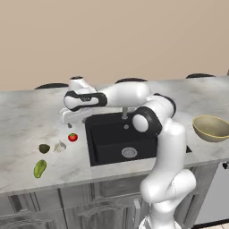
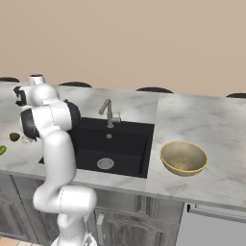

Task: There is a mixed pile of frozen fruits and vegetables on the counter. Locate all the frozen vegetables and place the items in a bowl on the counter. Take all the frozen fruits and defrost them in a running sink.

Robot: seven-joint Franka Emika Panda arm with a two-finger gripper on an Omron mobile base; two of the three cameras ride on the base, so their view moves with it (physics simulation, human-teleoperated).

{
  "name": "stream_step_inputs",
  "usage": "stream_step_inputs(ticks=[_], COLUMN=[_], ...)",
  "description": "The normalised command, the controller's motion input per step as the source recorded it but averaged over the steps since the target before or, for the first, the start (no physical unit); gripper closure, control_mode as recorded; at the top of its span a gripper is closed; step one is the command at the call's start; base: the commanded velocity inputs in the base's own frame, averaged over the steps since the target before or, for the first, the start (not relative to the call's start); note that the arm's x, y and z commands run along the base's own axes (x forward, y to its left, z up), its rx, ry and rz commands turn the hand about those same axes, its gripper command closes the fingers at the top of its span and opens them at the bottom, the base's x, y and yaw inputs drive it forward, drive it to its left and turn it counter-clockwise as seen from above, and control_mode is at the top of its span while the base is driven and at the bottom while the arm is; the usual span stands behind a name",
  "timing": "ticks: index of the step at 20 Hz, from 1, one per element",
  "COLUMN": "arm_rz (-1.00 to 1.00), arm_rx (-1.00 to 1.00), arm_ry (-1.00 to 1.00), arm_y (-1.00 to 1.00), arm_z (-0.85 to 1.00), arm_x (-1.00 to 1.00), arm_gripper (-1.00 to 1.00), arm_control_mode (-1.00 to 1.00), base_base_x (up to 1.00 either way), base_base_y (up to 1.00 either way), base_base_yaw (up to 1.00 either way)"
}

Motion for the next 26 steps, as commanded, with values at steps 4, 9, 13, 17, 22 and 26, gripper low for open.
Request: stream_step_inputs(ticks=[4,9,13,17,22,26], arm_rz=[0.02,0.02,0.02,0.0,0.0,0.0], arm_rx=[-0.05,-0.02,0.0,0.0,0.0,0.01], arm_ry=[0.0,0.0,0.03,0.04,0.04,0.08], arm_y=[0.12,0.14,0.1,0.02,0.01,0.13], arm_z=[-0.16,-0.25,-0.33,-0.25,-0.24,-0.26], arm_x=[0.18,0.19,0.13,0.19,0.12,-0.05], arm_gripper=[-1.0,-1.0,-1.0,-1.0,-1.0,-1.0], arm_control_mode=[-1.0,-1.0,-1.0,-1.0,-1.0,-1.0], base_base_x=[0.0,0.0,0.0,0.0,0.0,0.0], base_base_y=[0.0,0.0,0.0,0.0,0.0,0.0], base_base_yaw=[0.0,0.0,0.0,0.0,0.0,0.0])
